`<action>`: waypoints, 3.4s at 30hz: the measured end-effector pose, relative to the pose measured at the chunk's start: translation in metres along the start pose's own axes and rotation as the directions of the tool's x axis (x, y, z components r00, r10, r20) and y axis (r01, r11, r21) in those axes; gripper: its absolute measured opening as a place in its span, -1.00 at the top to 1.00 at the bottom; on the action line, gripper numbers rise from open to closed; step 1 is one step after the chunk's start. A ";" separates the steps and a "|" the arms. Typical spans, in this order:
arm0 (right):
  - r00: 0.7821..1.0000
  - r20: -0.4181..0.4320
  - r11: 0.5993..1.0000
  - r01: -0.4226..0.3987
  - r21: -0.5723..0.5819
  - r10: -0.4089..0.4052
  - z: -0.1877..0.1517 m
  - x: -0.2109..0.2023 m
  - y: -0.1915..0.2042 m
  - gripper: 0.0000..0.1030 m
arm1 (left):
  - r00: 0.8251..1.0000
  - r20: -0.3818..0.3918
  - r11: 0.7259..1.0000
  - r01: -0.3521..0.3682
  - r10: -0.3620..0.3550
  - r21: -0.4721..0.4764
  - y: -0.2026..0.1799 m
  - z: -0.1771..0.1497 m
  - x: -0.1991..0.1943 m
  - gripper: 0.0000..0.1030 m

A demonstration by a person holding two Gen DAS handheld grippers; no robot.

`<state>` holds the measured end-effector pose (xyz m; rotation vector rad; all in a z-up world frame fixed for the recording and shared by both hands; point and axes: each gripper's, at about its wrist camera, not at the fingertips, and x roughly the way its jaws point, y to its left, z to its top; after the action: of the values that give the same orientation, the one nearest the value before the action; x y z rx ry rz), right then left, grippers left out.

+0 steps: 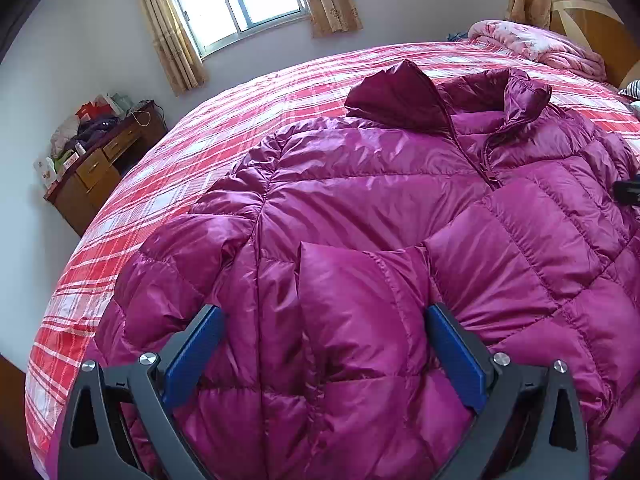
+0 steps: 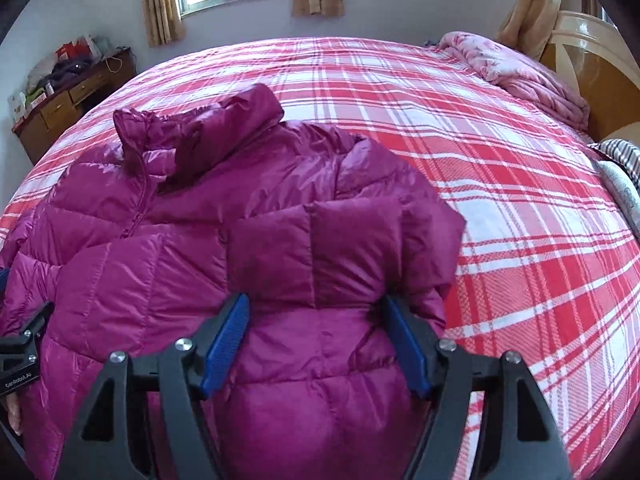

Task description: Fold large clothes

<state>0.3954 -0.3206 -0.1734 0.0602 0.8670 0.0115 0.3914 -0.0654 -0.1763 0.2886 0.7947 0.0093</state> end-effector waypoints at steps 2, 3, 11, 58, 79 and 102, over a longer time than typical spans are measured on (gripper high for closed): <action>0.999 0.030 0.999 -0.043 0.026 0.042 -0.008 -0.023 0.001 -0.45 | 1.000 0.001 1.000 0.000 0.000 0.000 0.000 0.000 0.000 -0.96; 0.998 0.035 0.998 -0.058 0.026 0.057 -0.015 -0.031 0.005 -0.55 | 1.000 0.001 1.000 0.000 0.000 -0.001 0.000 0.000 0.000 -0.96; 0.999 -0.003 0.998 -0.048 -0.044 0.048 -0.051 -0.016 0.032 -0.69 | 1.000 0.003 1.000 0.000 0.000 -0.001 0.001 0.000 0.000 -0.97; 1.000 0.027 0.995 0.019 -0.100 -0.016 -0.060 -0.022 0.044 -0.79 | 0.979 -0.125 0.935 -0.191 0.160 -0.298 0.237 -0.154 -0.093 0.63; 0.982 0.190 0.995 -0.023 0.099 0.003 -0.085 -0.075 -0.071 -0.79 | 0.902 0.054 0.895 -0.416 0.429 -0.158 0.230 -0.033 -0.145 0.69; 0.988 0.148 0.971 -0.075 0.228 0.042 -0.100 -0.065 -0.103 -0.79 | 0.943 0.332 0.934 -0.121 0.003 0.337 -0.110 0.064 -0.186 0.70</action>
<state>0.2755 -0.4208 -0.1943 0.3038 0.7198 -0.0389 0.2949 -0.2092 -0.0315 0.6411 0.4505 -0.1206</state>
